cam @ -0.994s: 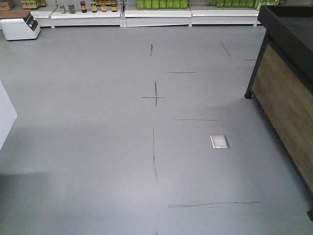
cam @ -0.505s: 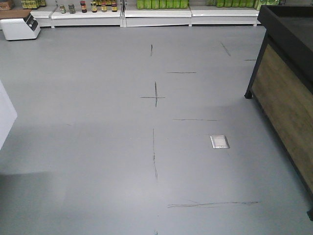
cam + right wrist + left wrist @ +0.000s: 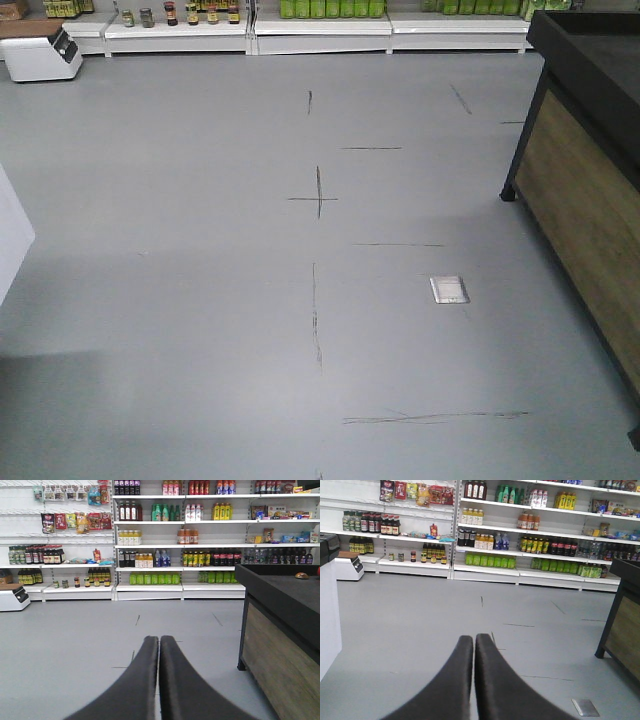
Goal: Pick three apples into basket with both arms
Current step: 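Drive the base forward across the grey floor toward the fruit tables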
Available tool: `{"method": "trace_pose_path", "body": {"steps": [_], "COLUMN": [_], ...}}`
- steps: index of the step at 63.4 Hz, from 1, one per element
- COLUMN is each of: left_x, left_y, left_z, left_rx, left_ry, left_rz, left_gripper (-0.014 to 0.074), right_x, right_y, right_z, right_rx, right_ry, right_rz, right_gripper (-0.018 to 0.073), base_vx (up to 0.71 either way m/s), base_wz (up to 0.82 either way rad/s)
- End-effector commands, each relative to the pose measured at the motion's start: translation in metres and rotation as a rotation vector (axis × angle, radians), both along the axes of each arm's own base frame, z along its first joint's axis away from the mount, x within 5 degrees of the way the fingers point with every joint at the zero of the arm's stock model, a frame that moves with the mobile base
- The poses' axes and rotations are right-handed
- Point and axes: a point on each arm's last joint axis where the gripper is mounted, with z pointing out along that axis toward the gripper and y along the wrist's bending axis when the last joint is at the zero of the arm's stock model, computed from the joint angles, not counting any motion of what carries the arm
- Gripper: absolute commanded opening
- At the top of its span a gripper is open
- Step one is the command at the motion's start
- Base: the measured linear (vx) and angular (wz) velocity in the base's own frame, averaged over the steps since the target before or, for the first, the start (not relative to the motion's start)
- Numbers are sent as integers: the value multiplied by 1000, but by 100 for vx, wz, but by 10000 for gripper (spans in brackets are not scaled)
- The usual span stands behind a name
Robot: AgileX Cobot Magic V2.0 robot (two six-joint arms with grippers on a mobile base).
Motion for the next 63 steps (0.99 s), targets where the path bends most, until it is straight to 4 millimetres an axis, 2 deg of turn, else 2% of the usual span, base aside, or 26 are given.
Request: {"method": "trace_pose_path", "body": {"steps": [1,63], "left_x": [0,0], "left_y": [-1,-1], "left_z": [0,0], "left_rx": [-13,-13], "left_ry": [-69,-69], "left_rz": [-6,-6], "left_gripper": [-6,-6], "right_x": [-1,-1], "right_y": [0,0], "right_z": [3,3], "right_rx": [0,0], "right_ry": [-72,-72], "right_rz": [-1,-1], "right_gripper": [-9,-9], "base_vx": [0,7], "base_wz": [0,-2]}}
